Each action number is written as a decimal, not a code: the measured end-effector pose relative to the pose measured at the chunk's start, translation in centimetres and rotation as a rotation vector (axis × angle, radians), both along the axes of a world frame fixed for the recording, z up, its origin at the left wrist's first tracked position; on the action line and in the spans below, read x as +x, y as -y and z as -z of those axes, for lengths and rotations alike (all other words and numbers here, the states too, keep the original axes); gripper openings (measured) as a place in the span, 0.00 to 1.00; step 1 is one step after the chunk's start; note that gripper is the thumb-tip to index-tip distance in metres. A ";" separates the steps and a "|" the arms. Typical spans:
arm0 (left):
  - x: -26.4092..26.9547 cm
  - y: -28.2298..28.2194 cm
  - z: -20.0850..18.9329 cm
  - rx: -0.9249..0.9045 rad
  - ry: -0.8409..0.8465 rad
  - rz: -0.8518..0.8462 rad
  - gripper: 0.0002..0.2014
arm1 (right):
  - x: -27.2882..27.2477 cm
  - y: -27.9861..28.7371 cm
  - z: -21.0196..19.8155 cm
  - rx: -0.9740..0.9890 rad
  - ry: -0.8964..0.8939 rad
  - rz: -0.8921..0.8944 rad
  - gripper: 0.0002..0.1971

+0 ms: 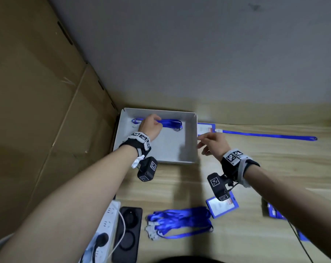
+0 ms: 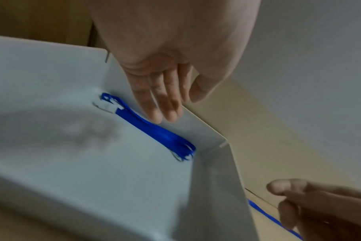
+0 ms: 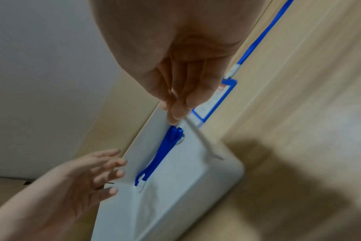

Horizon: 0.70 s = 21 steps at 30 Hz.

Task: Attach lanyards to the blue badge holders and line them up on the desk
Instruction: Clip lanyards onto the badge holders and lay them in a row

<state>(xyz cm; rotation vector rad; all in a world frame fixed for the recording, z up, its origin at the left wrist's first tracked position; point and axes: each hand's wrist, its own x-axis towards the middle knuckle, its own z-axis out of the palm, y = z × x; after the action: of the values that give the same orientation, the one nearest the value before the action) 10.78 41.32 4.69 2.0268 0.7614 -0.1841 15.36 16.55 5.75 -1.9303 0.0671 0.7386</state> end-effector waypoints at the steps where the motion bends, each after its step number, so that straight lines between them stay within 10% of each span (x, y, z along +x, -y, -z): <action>1: -0.8 1.6 -0.2 -0.040 0.026 0.037 0.12 | -1.0 1.3 0.0 -0.019 -0.002 -0.002 0.10; 21: -22.0 11.7 4.9 0.209 -0.411 0.604 0.06 | -19.4 5.5 6.1 -0.320 0.002 -0.811 0.04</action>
<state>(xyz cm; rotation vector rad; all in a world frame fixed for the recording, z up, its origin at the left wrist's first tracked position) -11.18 29.64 -0.22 2.4072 0.3943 -0.9209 -4.00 11.07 -0.32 -2.2630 -0.6716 1.3116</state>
